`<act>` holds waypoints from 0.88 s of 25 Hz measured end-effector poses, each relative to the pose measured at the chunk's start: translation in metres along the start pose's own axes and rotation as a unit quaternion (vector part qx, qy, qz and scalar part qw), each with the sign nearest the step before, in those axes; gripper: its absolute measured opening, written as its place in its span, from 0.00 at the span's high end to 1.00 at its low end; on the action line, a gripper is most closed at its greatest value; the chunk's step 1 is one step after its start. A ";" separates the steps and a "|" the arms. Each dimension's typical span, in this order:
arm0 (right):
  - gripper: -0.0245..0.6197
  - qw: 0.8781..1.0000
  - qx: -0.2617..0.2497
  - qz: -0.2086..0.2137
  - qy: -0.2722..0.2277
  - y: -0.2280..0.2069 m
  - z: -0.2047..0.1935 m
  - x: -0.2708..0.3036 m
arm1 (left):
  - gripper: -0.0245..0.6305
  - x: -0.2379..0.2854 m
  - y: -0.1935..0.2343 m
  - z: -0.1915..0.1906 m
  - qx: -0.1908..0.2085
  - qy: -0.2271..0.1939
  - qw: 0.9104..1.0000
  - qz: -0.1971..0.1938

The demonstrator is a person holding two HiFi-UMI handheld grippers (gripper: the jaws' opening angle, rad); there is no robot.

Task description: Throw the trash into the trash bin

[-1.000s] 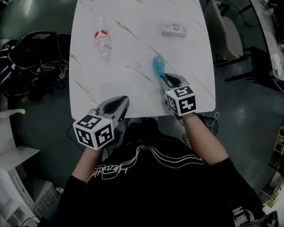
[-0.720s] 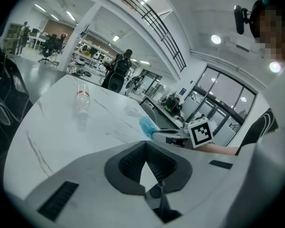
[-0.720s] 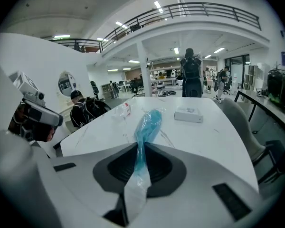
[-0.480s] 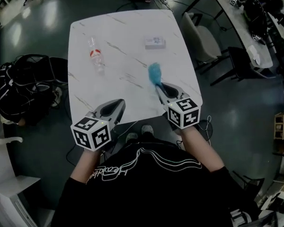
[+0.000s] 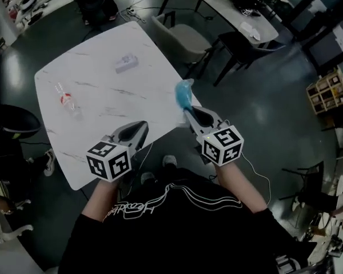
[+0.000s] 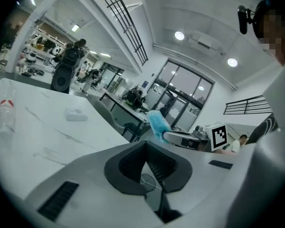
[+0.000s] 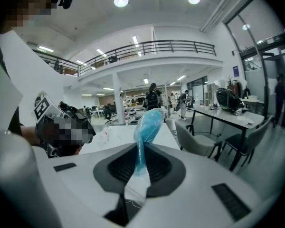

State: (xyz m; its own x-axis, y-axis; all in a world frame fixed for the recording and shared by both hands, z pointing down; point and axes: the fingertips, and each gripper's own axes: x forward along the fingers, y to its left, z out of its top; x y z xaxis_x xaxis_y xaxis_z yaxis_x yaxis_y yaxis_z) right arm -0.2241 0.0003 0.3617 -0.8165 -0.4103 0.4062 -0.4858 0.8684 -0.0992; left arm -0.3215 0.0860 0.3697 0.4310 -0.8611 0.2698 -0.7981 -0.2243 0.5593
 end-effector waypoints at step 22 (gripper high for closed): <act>0.87 0.967 0.186 -0.171 0.009 -0.292 -0.151 -0.176 | 0.95 0.278 -0.147 -0.121 -0.043 0.206 0.973 -0.098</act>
State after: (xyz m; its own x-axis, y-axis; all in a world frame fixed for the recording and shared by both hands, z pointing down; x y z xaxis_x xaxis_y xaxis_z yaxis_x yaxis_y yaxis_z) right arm 0.1085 -0.1390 0.4563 -0.5845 -0.6475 0.4890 -0.8078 0.5211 -0.2756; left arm -0.0331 -0.0647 0.4571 0.7185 -0.5448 0.4324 -0.6522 -0.3115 0.6911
